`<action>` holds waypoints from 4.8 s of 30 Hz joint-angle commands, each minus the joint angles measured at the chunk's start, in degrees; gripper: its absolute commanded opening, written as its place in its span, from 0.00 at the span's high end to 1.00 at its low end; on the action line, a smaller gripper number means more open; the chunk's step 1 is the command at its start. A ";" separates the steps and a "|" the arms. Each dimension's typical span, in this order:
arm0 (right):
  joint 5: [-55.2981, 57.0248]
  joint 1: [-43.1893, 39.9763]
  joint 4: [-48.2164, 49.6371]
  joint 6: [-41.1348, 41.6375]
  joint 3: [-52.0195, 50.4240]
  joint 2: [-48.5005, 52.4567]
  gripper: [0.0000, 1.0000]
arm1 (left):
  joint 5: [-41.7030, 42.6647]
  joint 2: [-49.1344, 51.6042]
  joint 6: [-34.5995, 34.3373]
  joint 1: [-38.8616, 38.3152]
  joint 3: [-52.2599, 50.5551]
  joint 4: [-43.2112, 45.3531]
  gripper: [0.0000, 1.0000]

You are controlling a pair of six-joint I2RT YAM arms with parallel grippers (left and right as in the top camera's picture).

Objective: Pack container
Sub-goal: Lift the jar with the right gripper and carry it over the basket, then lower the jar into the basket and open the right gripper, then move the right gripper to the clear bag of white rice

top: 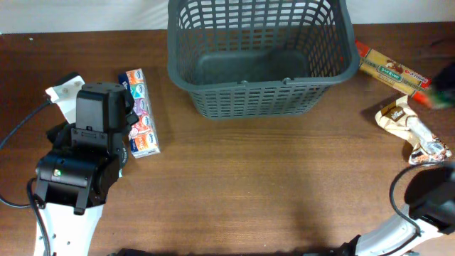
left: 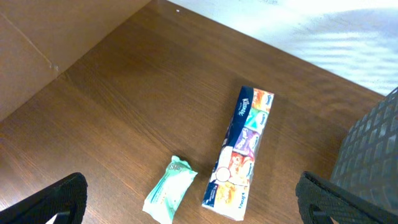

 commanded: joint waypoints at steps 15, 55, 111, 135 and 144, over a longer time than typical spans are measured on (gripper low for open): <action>-26.01 27.74 5.60 -12.31 38.32 -0.70 0.96 | 0.24 -0.17 0.70 0.35 0.66 0.04 0.01; -5.66 40.22 5.14 -19.54 13.62 25.24 0.91 | 0.24 -0.17 0.70 0.35 0.66 0.04 0.01; 11.82 30.99 -7.63 -8.72 50.80 16.06 0.04 | 0.24 -0.17 0.70 0.35 0.66 0.04 0.01; 2.93 -5.90 -13.64 26.05 21.53 13.20 0.01 | 0.24 -0.17 0.70 0.35 0.66 0.04 0.01; 8.59 -5.79 -9.90 58.86 -2.91 13.86 0.01 | 0.24 -0.17 0.70 0.35 0.66 0.04 0.01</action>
